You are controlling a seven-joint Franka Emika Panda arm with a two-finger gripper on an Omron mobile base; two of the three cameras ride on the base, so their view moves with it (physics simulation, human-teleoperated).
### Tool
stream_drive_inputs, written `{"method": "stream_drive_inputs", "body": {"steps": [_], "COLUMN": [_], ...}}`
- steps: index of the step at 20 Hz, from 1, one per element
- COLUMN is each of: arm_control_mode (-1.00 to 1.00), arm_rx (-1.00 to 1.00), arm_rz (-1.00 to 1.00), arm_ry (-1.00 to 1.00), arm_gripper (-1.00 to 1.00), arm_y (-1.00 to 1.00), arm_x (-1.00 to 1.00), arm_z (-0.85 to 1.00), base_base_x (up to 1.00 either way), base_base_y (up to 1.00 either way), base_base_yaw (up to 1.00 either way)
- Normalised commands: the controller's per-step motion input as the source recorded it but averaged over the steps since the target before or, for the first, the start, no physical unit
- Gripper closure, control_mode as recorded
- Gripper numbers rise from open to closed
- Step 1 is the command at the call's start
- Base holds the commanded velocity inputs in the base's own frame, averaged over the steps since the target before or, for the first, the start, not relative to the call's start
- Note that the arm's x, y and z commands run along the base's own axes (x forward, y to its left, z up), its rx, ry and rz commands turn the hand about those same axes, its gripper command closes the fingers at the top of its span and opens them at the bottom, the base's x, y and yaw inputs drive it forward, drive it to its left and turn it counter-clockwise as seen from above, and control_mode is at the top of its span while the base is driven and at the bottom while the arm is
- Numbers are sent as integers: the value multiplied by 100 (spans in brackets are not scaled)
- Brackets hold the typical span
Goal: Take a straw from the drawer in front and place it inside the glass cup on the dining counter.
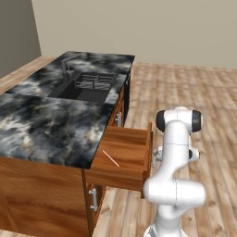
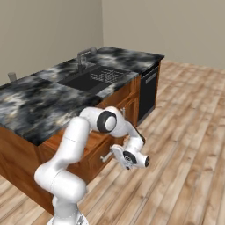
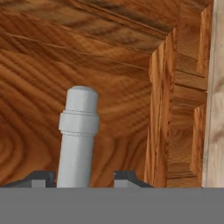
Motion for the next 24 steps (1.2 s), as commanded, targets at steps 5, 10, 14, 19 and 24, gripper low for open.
{"method": "stream_drive_inputs", "body": {"steps": [5, 10, 14, 19, 24], "arm_control_mode": [-100, -100, -100, -100, -100], "arm_rx": [0, 0, 0, 0, 0], "arm_rz": [0, 0, 0, 0, 0], "arm_ry": [5, 5, 5, 7, 4], "arm_gripper": [100, 100, 100, -100, -100], "arm_y": [-100, -100, -100, -95, -41], "arm_x": [-29, -23, -19, -13, -7], "arm_z": [-22, -25, -27, -27, 2], "base_base_x": [0, 0, 0, 0, 0], "base_base_y": [0, 0, 0, 0, 0], "base_base_yaw": [0, 0, 0, 0, 0]}}
